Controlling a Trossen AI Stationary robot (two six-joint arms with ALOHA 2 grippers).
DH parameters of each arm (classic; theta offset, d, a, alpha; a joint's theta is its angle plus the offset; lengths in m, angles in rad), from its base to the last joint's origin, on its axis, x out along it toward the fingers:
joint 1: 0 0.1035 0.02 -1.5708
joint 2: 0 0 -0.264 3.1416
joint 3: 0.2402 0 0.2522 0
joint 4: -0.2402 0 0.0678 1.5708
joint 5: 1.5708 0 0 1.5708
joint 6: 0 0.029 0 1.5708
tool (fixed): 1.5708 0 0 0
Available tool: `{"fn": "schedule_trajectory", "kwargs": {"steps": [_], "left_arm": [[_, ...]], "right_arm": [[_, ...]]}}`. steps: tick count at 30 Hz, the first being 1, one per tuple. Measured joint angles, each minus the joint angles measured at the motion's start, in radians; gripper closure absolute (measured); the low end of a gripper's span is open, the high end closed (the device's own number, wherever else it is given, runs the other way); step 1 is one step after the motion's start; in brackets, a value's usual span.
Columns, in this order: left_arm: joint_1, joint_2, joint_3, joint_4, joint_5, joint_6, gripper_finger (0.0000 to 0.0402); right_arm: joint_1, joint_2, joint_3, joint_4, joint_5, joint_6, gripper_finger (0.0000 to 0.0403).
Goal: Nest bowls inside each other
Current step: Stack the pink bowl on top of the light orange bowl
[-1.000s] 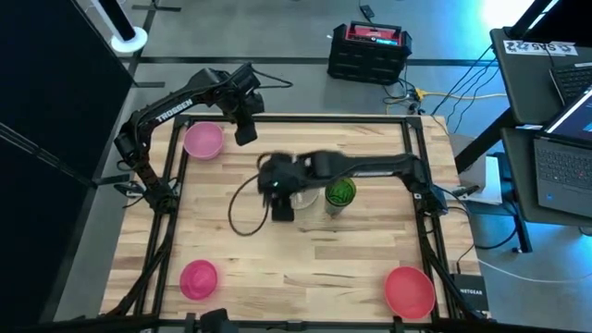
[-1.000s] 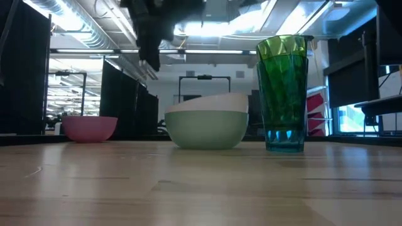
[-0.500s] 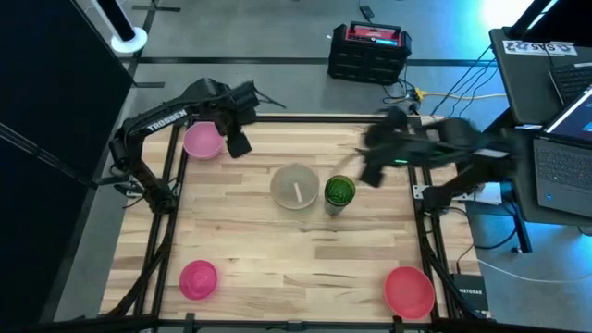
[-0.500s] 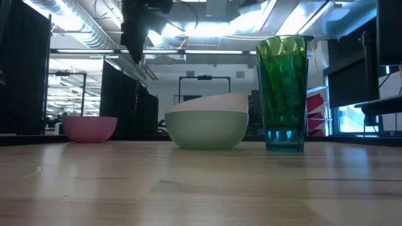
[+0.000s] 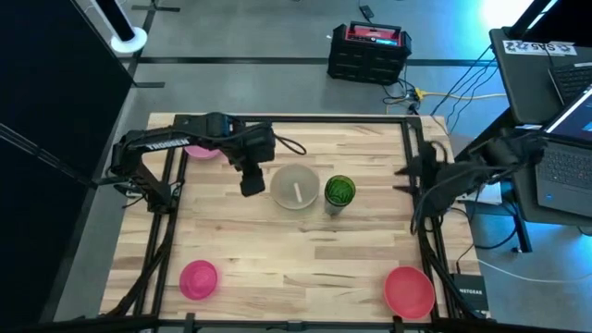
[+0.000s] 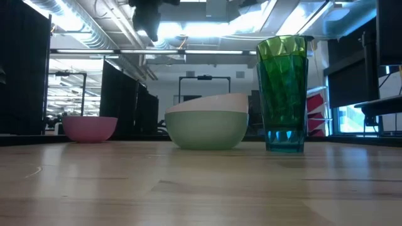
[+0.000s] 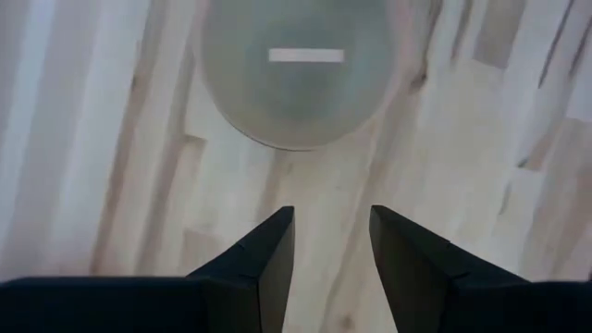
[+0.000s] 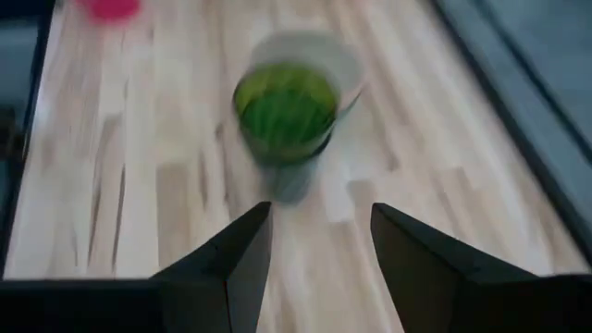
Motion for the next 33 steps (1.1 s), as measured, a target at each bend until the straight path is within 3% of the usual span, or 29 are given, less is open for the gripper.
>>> {"fn": "schedule_trajectory", "kwargs": {"steps": [3,20,33], "left_arm": [[0.035,0.0,-0.007,-0.076,-0.123,-0.054,0.0273],[0.583,0.001,-0.409,0.105,-0.16,-0.033,0.0273],[0.653,0.001,-0.592,0.239,-0.151,0.02,0.0275]], "right_arm": [[0.016,-0.003,-0.052,0.022,-0.009,-0.012,0.0231],[0.014,-0.002,-0.09,0.103,0.058,0.073,0.0231],[0.014,-0.002,-0.091,0.102,0.119,0.14,0.0231]]}}
